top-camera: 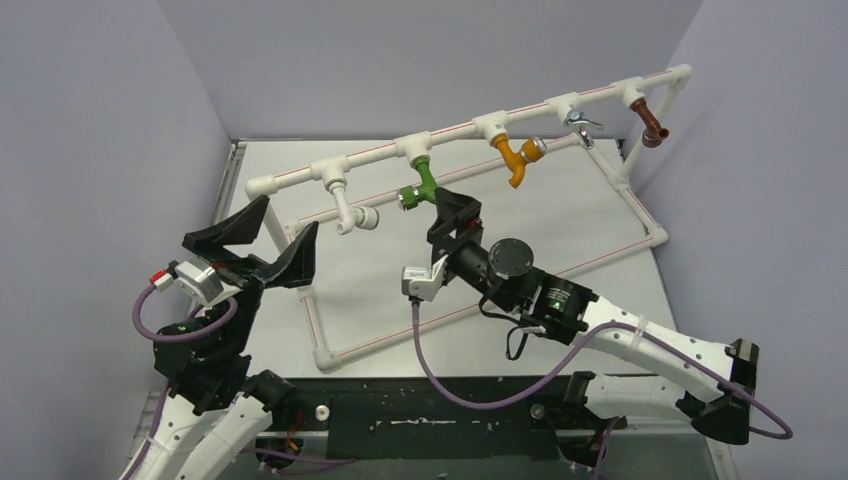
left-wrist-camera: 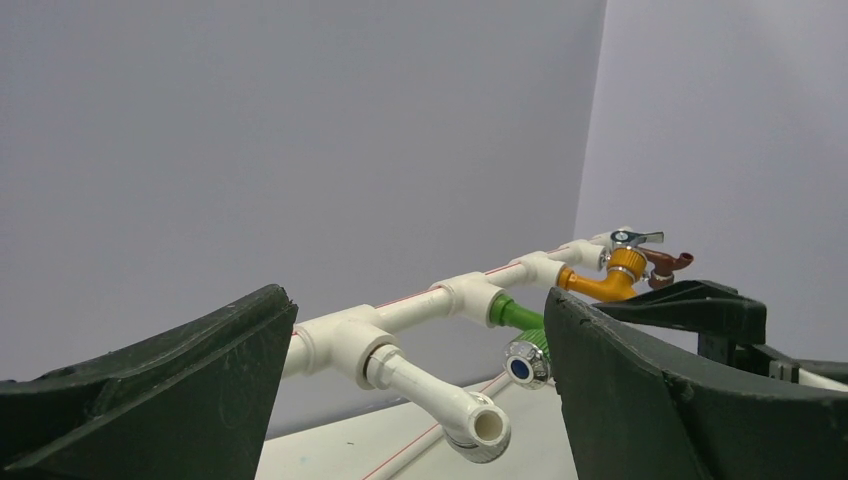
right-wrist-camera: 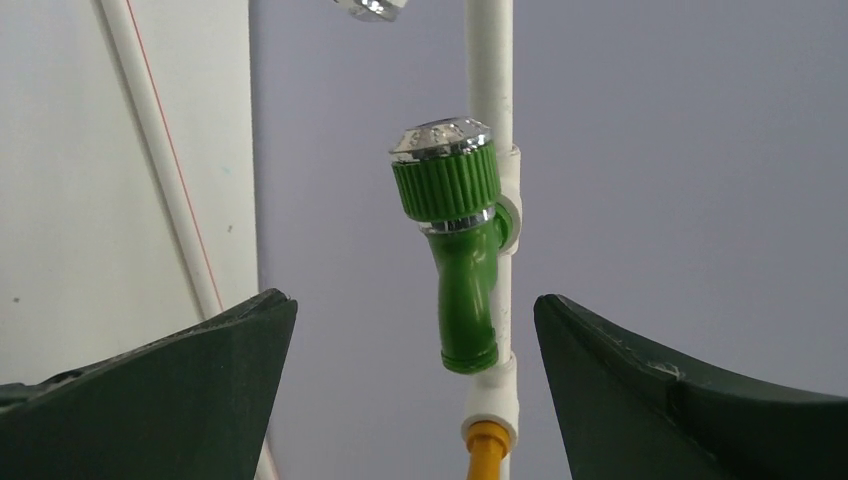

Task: Install the water faucets

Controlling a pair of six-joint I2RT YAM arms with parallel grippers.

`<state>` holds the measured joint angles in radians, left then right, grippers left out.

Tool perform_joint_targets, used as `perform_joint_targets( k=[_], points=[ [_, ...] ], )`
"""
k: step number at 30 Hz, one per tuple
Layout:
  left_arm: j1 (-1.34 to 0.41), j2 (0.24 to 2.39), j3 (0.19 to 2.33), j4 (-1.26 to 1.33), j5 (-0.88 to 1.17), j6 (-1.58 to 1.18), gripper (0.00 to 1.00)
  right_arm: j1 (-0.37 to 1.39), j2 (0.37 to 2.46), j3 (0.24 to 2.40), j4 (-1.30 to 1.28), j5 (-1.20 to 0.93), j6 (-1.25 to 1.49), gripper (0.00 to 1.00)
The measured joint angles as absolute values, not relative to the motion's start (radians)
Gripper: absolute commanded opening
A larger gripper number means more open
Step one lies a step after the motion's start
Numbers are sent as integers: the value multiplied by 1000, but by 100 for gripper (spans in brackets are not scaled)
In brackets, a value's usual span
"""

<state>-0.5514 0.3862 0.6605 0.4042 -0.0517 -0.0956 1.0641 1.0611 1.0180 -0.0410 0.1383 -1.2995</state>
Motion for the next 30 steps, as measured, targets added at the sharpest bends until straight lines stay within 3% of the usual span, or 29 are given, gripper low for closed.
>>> perform_joint_targets(
  k=[7, 16, 26, 30],
  points=[
    [-555, 387, 661, 404, -52, -96, 94, 1100, 1132, 961, 136, 259, -1541, 90],
    [-555, 387, 661, 405, -52, -96, 94, 1100, 1188, 961, 263, 309, -1627, 81],
    [-557, 387, 661, 405, -52, -96, 94, 1100, 1254, 962, 318, 340, -1633, 52],
    [-558, 386, 661, 405, -52, -96, 94, 1100, 1259, 976, 343, 354, -1629, 28]
  ],
)
